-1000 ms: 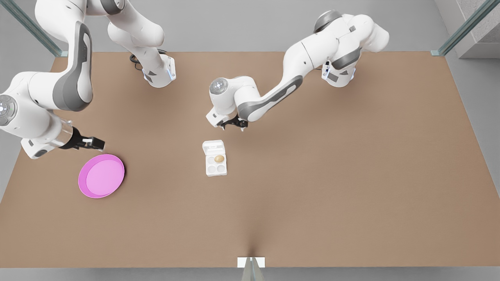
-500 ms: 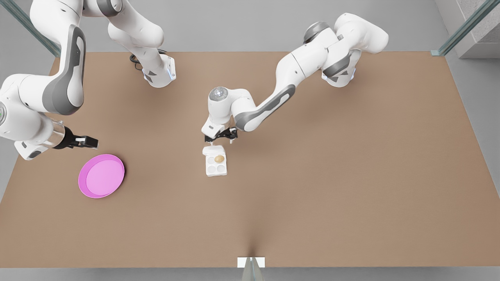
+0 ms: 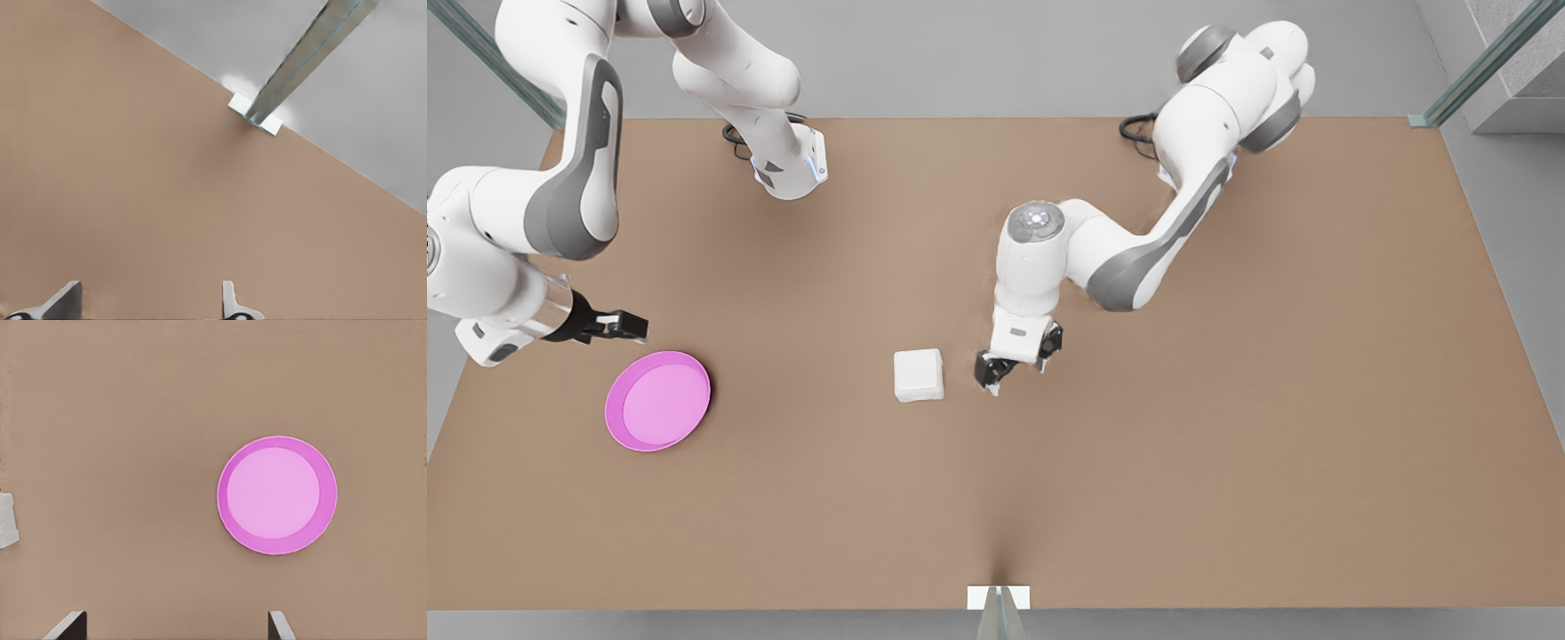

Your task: Pack egg into the box and close the box lid

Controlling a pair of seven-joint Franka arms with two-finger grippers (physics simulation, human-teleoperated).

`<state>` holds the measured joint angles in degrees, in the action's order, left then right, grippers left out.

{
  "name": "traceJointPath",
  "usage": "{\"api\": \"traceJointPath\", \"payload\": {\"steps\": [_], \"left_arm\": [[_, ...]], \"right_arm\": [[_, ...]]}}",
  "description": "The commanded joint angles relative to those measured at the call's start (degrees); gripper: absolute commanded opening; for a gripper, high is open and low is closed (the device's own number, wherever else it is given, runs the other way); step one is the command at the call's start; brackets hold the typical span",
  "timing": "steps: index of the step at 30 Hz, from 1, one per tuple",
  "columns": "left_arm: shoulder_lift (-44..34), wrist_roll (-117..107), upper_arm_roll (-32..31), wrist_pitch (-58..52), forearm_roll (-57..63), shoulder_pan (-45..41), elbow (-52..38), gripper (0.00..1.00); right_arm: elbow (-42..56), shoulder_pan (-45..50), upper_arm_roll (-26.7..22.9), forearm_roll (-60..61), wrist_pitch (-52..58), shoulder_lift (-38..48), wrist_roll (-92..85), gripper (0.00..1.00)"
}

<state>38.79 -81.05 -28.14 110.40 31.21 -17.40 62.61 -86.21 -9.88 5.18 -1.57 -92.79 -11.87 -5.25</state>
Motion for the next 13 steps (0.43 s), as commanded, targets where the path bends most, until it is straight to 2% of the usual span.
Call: {"api": "traceJointPath", "payload": {"steps": [1, 3, 4, 5, 6, 7, 8, 13], "left_arm": [[-2.40, 38.66, -0.25, -18.81, -0.80, 8.07, 0.06, 1.00], [-3.90, 46.42, -0.34, -20.65, -0.98, 16.43, 0.06, 1.00], [-4.95, 64.94, 10.78, -23.03, -11.65, 13.11, -0.82, 1.00], [-15.22, 73.85, 28.76, -25.67, -35.78, 8.87, 4.61, 1.00], [-26.11, 73.76, 27.35, -20.77, -35.25, 10.28, 18.13, 1.00], [-35.36, 73.50, 27.35, -10.64, -33.67, 10.37, 33.02, 1.00], [-33.25, 73.49, 27.35, -10.55, -32.62, 10.37, 30.47, 1.00], [-33.78, 73.14, 26.21, -11.96, -32.53, 9.67, 30.82, 1.00]], "right_arm": [[-0.01, -0.14, 0.09, -0.01, -2.48, 0.00, -1.60, 1.00], [0.07, 0.04, 0.09, -0.01, -2.66, -0.18, -1.52, 1.00], [-0.01, -0.05, 0.09, 0.08, -2.57, -0.18, -1.52, 1.00], [-0.01, 0.12, 0.09, 0.08, -2.48, -0.18, -1.52, 1.00], [-0.01, 0.12, 0.09, 0.08, -2.48, -0.26, -1.52, 1.00], [0.07, 0.12, 0.09, 0.08, -2.48, -0.26, -1.52, 1.00], [0.07, 0.04, 0.09, 0.08, -2.57, -0.26, -1.52, 1.00], [-0.01, 0.12, 0.09, 0.08, -2.48, -0.26, -1.52, 1.00]]}}
